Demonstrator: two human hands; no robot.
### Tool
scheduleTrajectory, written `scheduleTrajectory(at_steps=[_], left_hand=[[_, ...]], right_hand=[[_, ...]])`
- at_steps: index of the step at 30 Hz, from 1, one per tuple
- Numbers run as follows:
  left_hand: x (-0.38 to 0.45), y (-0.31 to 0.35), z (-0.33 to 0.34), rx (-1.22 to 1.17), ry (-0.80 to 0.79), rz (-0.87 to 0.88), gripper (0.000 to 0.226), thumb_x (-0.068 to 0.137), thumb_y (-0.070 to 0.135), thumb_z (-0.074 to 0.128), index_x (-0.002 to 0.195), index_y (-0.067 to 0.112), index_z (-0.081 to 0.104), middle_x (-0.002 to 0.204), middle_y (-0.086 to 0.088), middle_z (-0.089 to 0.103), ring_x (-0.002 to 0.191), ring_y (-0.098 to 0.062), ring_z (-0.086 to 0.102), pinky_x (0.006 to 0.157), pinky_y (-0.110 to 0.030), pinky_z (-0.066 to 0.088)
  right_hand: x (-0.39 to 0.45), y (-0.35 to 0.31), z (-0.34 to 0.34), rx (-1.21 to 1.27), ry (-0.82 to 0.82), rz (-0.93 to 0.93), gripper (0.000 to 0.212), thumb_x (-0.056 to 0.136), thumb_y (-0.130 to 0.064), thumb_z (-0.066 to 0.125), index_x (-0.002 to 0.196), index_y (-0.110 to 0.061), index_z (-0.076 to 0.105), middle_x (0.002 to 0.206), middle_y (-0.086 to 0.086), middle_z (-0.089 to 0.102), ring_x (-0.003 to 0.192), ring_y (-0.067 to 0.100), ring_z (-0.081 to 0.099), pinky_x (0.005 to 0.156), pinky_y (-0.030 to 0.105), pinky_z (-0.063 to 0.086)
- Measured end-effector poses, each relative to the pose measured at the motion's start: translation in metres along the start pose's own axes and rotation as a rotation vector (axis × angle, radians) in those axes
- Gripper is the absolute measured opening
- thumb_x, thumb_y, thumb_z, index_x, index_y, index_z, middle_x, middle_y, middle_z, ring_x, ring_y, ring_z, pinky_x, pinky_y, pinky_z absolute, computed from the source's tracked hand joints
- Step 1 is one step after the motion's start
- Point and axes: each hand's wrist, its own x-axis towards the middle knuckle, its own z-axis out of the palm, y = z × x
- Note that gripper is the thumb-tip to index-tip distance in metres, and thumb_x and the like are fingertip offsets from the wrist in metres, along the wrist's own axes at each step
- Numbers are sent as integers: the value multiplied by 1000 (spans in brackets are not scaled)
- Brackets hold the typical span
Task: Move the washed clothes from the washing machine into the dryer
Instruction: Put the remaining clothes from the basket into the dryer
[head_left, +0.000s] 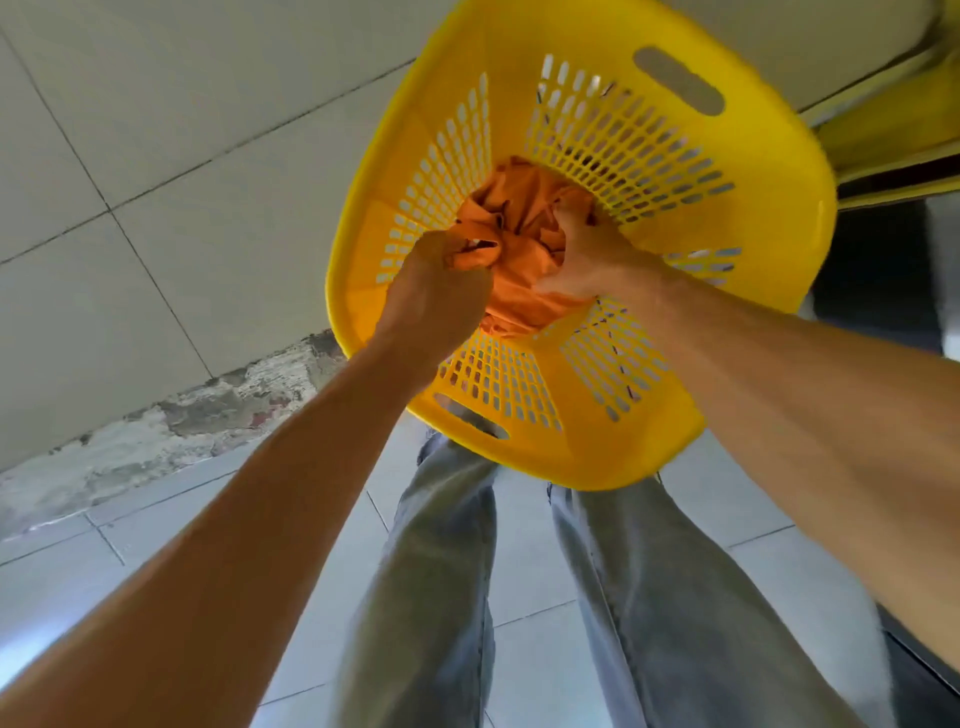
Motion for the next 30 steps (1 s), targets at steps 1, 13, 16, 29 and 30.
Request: scheduleTrajectory(at_steps=[1,13,16,29,30], left_hand=[[7,0,0,7,-9,13,26,89,20,58,112,32,57,79,4,62,74,-13,60,84,-43,56],[-28,31,5,-209,-30,-165,73,80,63,61,143,39,33,133,-2,55,117,-34,57,81,-60,56],[-37,41,3,-261,-181,-206,95,59,82,65,139,34,48,138,0,59,117,-26,63,96,-52,51],[-200,118,81,-49,-332,55,28,87,39,62,104,21,75,99,-9,77,99,-32,71,93,-53,54],[-214,125,96,-41,-368,48,29,89,39,61,105,19,75,100,-10,76,100,-31,71,94,-53,53]], right_hand=[[11,2,14,-24,-3,30,96,76,-52,75,153,-25,26,156,23,29,144,42,28,120,46,22],[-110,-27,-10,1019,359,225,13,51,-15,62,60,-17,54,64,-2,59,66,23,56,63,37,42],[-170,-31,-38,1355,135,73,21,45,-12,60,63,-17,67,73,4,66,76,29,63,74,44,48],[-339,97,-93,1399,51,-76,94,67,-59,79,140,-66,20,155,-17,36,136,19,48,105,53,46],[-347,111,-95,1481,32,-106,85,69,-51,80,140,-58,32,147,-15,48,130,18,54,105,52,47]])
